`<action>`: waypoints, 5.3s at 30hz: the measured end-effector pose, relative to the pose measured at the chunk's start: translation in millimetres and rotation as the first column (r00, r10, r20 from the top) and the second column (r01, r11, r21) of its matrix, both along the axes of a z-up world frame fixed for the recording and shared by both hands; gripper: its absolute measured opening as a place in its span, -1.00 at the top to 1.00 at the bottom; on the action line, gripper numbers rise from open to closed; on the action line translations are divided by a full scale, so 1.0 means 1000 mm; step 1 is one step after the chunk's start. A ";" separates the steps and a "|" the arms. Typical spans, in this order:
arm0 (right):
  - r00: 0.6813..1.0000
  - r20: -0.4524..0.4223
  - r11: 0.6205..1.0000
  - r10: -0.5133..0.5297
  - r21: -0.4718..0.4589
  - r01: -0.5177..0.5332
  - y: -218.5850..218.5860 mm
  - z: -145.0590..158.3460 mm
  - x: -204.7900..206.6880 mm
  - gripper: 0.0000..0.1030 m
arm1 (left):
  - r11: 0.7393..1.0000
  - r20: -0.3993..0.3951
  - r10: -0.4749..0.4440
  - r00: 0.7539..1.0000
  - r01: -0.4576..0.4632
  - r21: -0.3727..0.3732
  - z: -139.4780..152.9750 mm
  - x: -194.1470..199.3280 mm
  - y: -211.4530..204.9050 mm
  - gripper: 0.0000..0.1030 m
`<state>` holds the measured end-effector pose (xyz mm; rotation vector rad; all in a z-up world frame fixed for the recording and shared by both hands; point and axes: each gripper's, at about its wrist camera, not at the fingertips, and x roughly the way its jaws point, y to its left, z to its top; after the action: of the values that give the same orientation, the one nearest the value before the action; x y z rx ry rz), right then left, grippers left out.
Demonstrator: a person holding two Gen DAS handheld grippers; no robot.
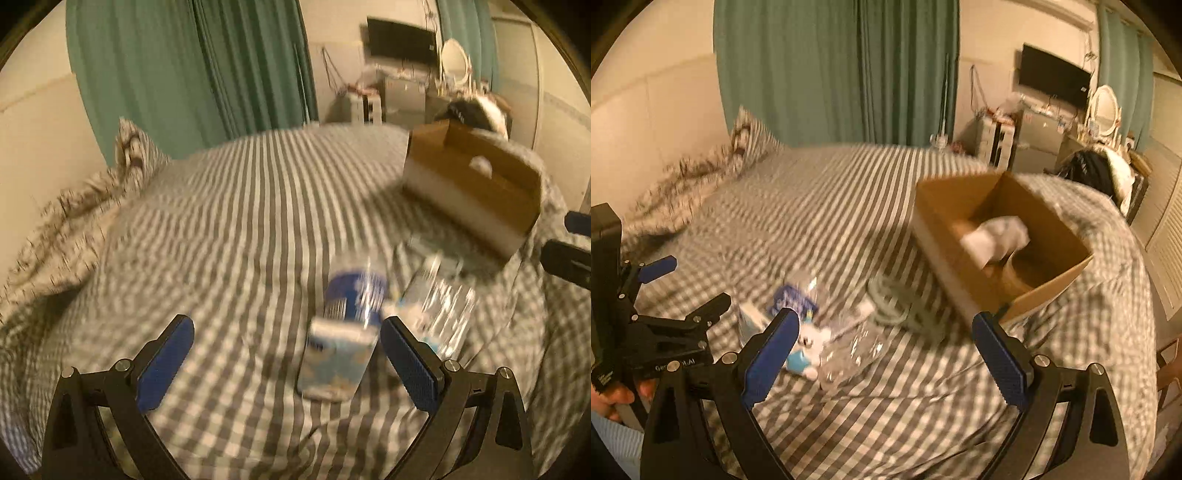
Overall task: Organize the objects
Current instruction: 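Grasp the tissue pack with the left tool while the right tool grasps the bear figurine, then carry the tissue pack and bear figurine into the box and release both, then grasp the blue floss jar with the left tool while the right tool grasps the toothpaste tube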
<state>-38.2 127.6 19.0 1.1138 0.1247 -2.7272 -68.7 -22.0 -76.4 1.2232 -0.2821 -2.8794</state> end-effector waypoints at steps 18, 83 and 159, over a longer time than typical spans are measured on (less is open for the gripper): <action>0.992 0.121 0.999 0.043 0.014 -0.045 -0.023 -0.072 -0.025 -0.85 | 0.996 0.114 -0.080 0.990 0.073 0.060 -0.055 -0.013 0.007 -0.02; 0.995 0.033 0.995 -0.094 -0.026 0.094 0.195 0.007 -0.147 -0.12 | 0.900 -0.072 -0.432 0.899 0.435 0.030 0.048 -0.174 0.256 -0.07; 0.957 0.289 0.992 -0.020 0.123 -0.017 -0.083 -0.139 -0.107 -0.44 | 0.997 0.017 0.031 0.999 -0.033 0.076 -0.027 -0.067 -0.040 -0.21</action>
<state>-144.9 44.7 -119.7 1.5344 0.2536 -2.5502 -135.7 -62.5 -103.7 1.2500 -0.1529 -2.8795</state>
